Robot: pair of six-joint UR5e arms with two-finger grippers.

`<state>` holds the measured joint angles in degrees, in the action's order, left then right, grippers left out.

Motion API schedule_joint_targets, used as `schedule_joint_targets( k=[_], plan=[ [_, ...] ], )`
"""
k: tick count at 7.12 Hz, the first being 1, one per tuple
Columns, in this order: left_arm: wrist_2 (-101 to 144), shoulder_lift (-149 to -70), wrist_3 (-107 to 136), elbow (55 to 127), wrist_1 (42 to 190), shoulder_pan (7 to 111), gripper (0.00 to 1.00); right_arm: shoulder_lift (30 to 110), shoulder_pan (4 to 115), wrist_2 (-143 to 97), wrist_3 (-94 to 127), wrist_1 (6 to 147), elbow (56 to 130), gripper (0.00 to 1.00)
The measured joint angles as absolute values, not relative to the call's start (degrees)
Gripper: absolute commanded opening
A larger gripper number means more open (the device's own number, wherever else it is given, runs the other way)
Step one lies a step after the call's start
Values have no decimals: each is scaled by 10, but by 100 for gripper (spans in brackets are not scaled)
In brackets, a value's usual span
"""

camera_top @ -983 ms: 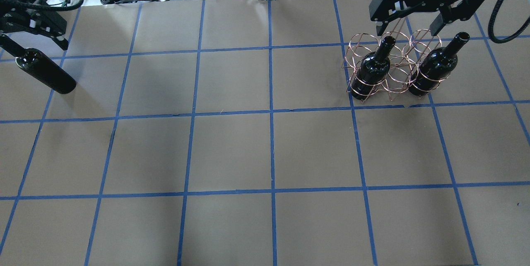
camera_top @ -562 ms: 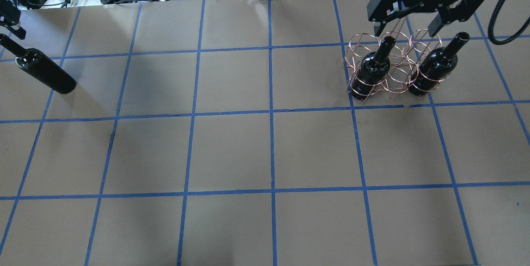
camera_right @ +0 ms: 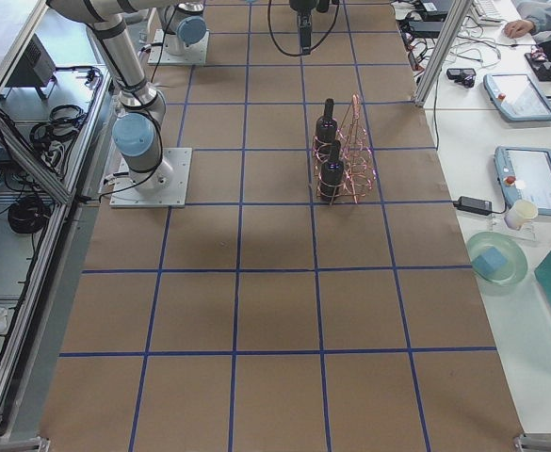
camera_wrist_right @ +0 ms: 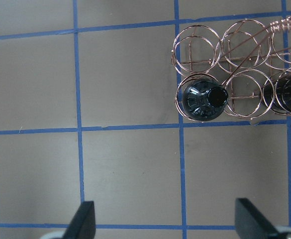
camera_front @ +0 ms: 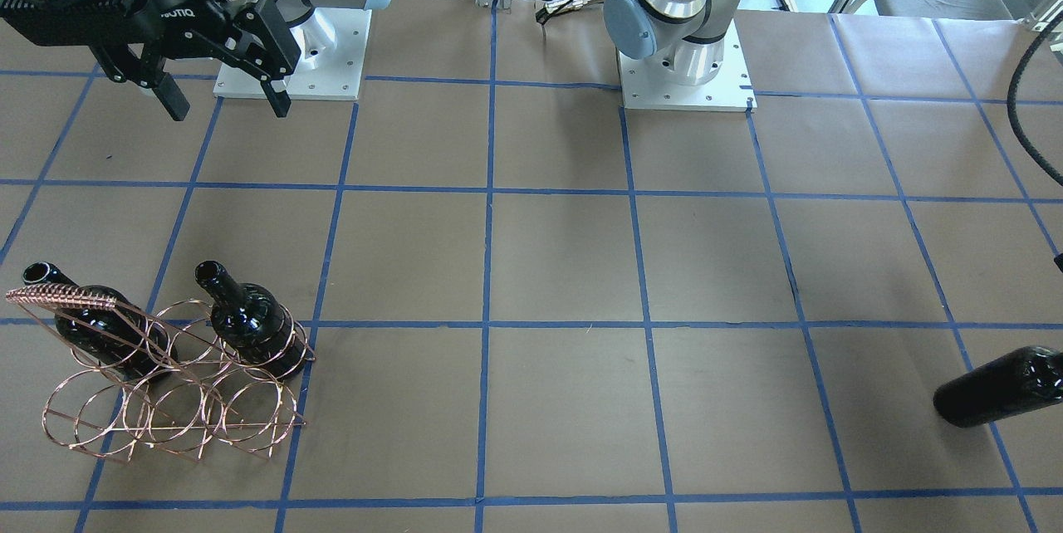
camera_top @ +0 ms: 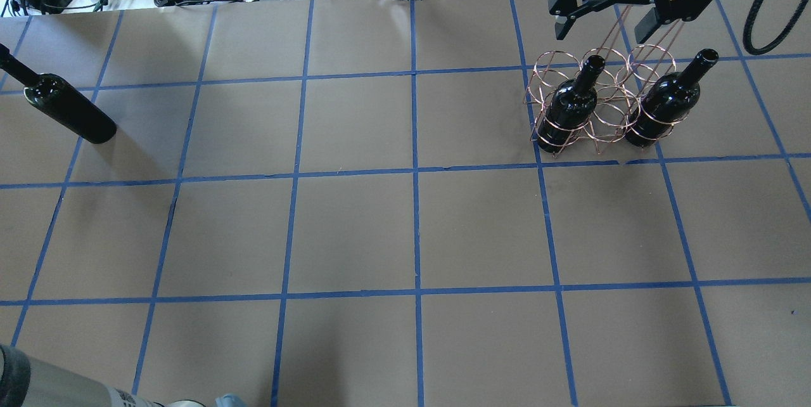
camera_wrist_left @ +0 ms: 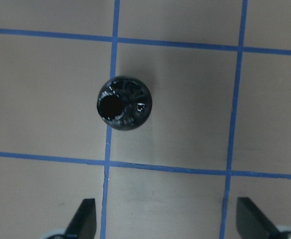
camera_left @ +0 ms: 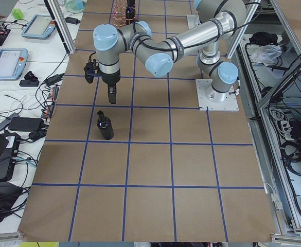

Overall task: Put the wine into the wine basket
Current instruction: 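Lower the left gripper around the bottle neck and close it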

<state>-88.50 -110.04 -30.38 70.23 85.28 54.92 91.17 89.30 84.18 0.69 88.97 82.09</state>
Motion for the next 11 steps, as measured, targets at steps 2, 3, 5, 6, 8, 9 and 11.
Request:
schedule_joint_targets(
  k=[2,3,5,6,8,9,11],
  plan=[
    [-888,-1144,-314,687,814,549,100,896,891,865,-16,885,819,100],
    [-890,-1163,-318,683,795,548,100,892,891,879,-19,866,819,100],
    [-893,-1184,-319,682,774,548,99,893,891,891,-21,821,818,100],
    [-892,-1193,-318,683,762,548,77,896,891,892,-22,816,818,100],
    [-888,-1200,-319,686,756,548,72,900,892,891,-27,814,826,100],
    [-887,-1201,-320,687,755,548,72,897,893,893,-28,813,837,100],
    [-886,-1201,-321,689,755,548,59,892,894,900,-30,833,854,100]
  ],
)
